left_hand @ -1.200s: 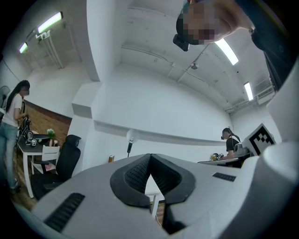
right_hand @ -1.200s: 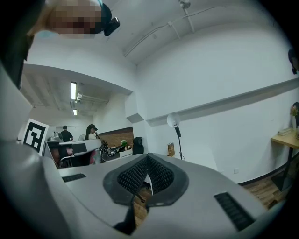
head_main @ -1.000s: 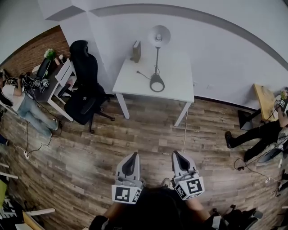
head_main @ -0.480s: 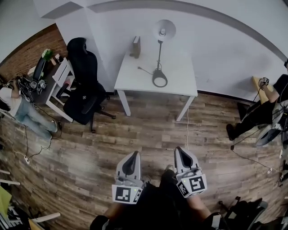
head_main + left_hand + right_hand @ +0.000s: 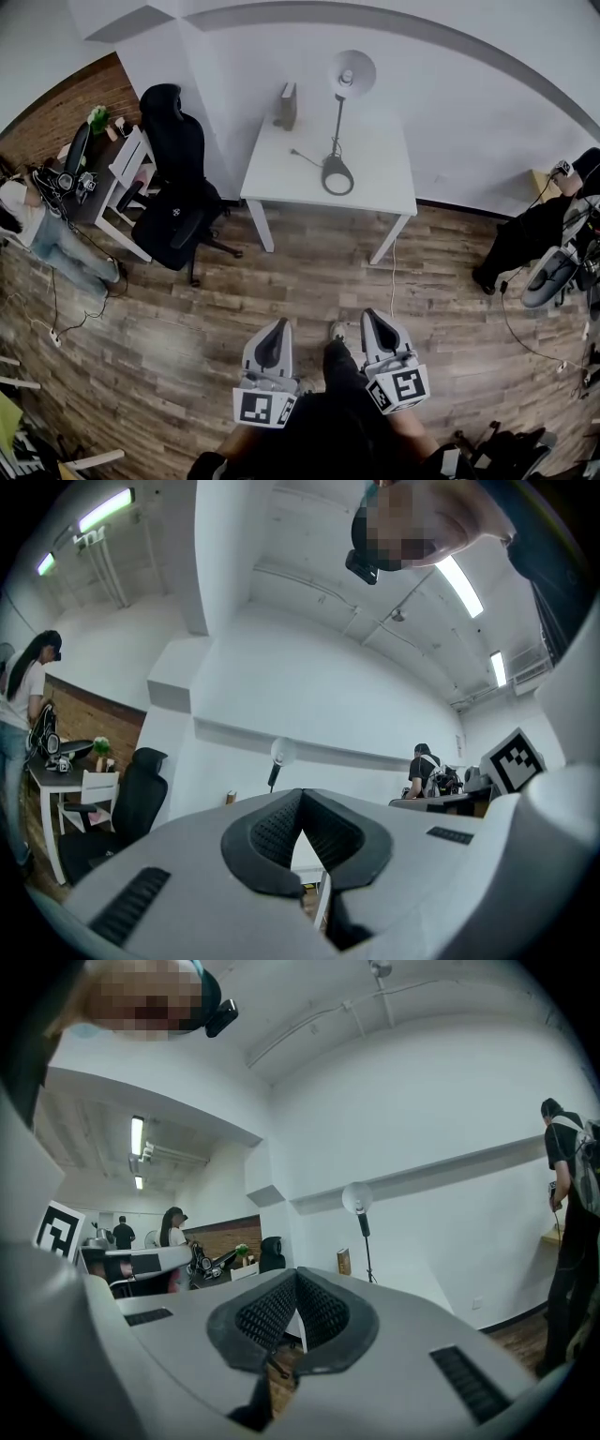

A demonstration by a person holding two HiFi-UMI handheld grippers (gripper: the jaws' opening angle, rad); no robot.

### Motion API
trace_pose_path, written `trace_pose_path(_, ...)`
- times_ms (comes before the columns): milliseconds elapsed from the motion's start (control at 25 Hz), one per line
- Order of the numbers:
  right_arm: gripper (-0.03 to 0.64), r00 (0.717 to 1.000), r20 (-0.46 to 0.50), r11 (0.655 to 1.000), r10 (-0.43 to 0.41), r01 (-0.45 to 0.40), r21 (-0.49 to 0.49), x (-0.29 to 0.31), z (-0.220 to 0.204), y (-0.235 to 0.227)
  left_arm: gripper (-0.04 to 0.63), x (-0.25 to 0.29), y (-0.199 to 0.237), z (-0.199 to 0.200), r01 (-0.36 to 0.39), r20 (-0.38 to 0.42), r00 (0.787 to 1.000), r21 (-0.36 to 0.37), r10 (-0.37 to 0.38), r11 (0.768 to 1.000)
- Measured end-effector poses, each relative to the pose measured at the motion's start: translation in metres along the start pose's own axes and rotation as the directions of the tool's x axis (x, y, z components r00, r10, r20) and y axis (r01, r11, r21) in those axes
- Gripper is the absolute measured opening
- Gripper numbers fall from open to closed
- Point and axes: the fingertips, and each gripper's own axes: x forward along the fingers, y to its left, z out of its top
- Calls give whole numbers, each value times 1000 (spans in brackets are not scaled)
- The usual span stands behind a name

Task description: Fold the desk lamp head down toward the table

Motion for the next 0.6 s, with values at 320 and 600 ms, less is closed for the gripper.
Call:
trace_pose_path(320,11,1000,16,1000,17,-17,0,74,15,-47,23,86,20,0,3,-3,1000,17,-3,1000)
trace_pose_path(600,11,999,20,999,39,-39,3,139,38,-115,22,180,20,7,-8,-1,1000,29,8,1000)
